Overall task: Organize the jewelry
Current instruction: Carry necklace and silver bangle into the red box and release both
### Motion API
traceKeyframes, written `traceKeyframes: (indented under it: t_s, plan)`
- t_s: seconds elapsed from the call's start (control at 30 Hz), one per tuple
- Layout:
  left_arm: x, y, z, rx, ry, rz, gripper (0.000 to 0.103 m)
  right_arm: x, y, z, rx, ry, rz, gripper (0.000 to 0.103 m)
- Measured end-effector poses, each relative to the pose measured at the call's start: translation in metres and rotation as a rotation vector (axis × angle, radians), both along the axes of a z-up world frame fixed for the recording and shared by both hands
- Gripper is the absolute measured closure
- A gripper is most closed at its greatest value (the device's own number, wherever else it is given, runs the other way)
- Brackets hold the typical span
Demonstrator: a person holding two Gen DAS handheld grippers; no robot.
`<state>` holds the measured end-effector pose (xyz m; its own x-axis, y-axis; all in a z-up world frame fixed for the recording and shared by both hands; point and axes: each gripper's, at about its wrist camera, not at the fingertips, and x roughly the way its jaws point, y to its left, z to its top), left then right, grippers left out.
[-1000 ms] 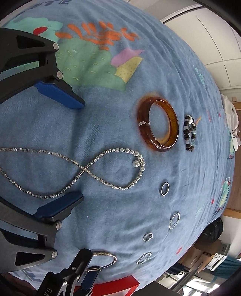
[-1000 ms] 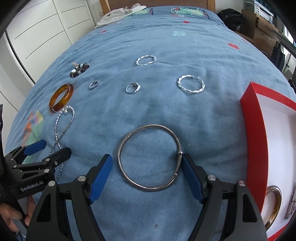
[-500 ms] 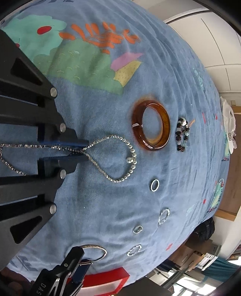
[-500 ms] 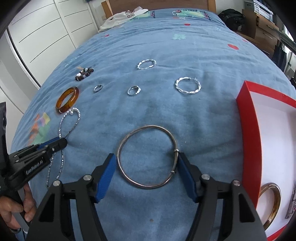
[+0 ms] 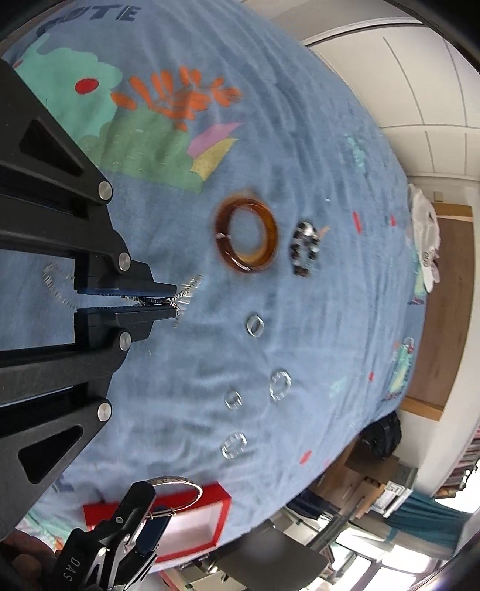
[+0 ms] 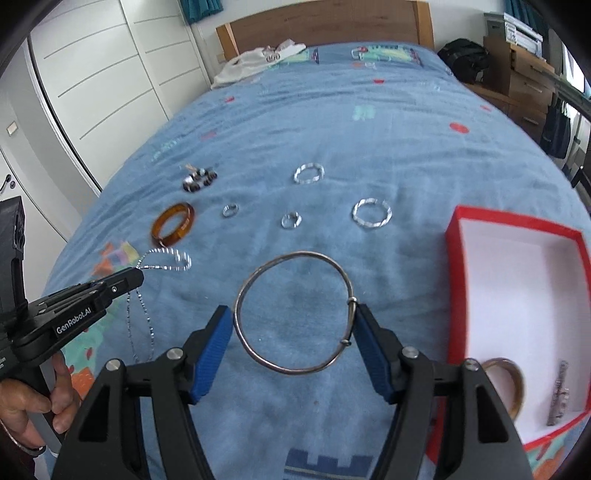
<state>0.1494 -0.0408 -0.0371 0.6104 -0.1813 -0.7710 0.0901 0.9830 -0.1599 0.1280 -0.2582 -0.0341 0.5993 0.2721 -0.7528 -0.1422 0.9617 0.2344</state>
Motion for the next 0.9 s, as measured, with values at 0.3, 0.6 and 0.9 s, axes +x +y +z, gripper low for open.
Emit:
traceKeyframes:
  t_s: [0.3, 0.6, 0.9]
  plan:
    - [-0.018, -0.041, 0.068, -0.049, -0.114, -0.097, 0.099, -0.039, -0.037, 0.052, -0.024, -0.076, -0.065, 0.038]
    - [-0.036, -0.117, 0.11, -0.127, -0.16, -0.219, 0.099, -0.07, -0.098, 0.078, -0.049, -0.092, -0.148, 0.038]
    - [-0.021, -0.198, 0.108, -0.174, -0.116, -0.305, 0.099, -0.069, -0.162, 0.076, -0.061, -0.083, -0.179, 0.038]
